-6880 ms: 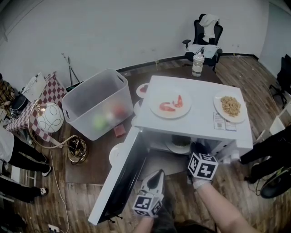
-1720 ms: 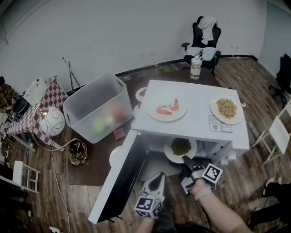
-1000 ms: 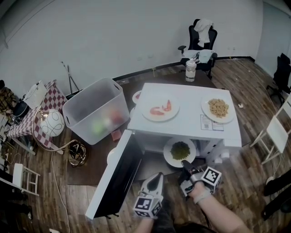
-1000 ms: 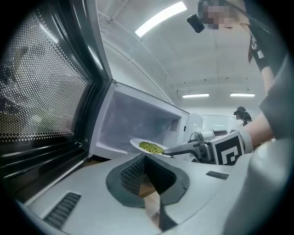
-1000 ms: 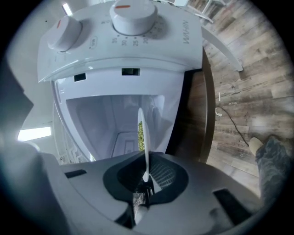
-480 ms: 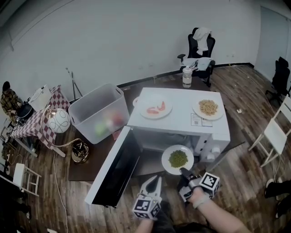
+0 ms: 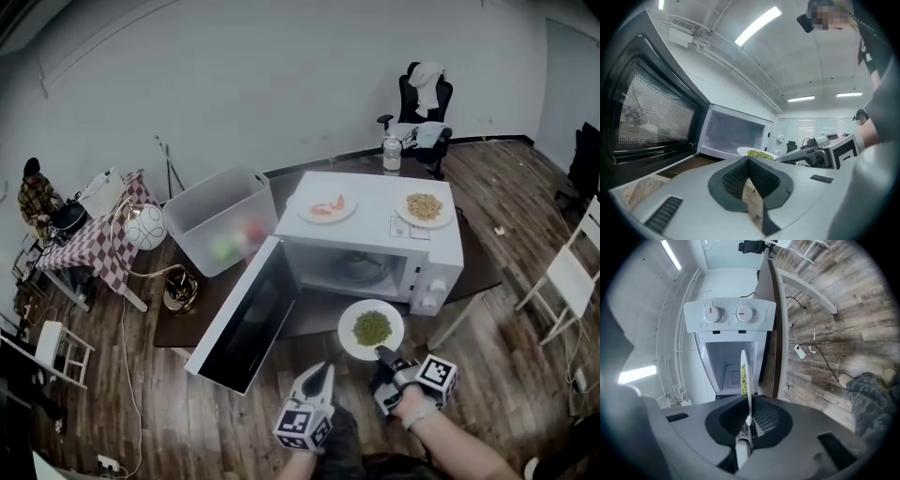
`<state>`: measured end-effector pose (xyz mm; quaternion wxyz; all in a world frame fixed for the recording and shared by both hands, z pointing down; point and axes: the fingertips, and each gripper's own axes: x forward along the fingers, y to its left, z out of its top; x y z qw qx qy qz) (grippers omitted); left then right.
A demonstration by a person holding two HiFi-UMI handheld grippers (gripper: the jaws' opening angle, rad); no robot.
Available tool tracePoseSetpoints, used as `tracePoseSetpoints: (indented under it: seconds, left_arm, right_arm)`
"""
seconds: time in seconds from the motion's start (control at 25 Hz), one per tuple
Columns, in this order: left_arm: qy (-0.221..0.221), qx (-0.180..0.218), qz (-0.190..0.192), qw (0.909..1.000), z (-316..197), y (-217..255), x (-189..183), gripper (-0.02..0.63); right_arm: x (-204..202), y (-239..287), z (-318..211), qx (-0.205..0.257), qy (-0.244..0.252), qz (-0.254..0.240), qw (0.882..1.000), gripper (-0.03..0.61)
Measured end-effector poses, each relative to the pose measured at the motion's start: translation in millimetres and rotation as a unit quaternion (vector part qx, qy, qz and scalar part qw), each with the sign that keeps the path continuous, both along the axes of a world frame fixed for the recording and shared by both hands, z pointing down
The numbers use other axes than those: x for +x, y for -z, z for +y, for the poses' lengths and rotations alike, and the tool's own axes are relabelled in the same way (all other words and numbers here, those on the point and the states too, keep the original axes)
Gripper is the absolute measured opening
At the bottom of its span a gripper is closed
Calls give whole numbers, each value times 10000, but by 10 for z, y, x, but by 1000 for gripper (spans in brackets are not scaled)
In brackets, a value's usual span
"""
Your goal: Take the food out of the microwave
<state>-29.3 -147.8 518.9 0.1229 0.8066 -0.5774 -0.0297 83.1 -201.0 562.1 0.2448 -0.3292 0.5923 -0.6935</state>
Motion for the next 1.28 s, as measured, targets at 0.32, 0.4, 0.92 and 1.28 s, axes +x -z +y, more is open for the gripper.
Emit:
tracePoseSetpoints:
  seconds: [0.32,0.4,0.92,1.28]
  left_arm:
    - [18,66,-36,10000,247,142,49,2]
    - [16,77,-43,10000,283,167,59,2]
    - [-83,60,-130,9999,397,224,-34,2]
    - [-302,66,-107,9995,552,328,-115,2]
  right_arm:
    - [60,54,314,58,180,126,9997,14]
    - [72,62,365,45,193,106,9997,12]
    - [66,72,574,4,146,85,9999,14]
    - [28,177,872,-47,-107,-24,9999,12]
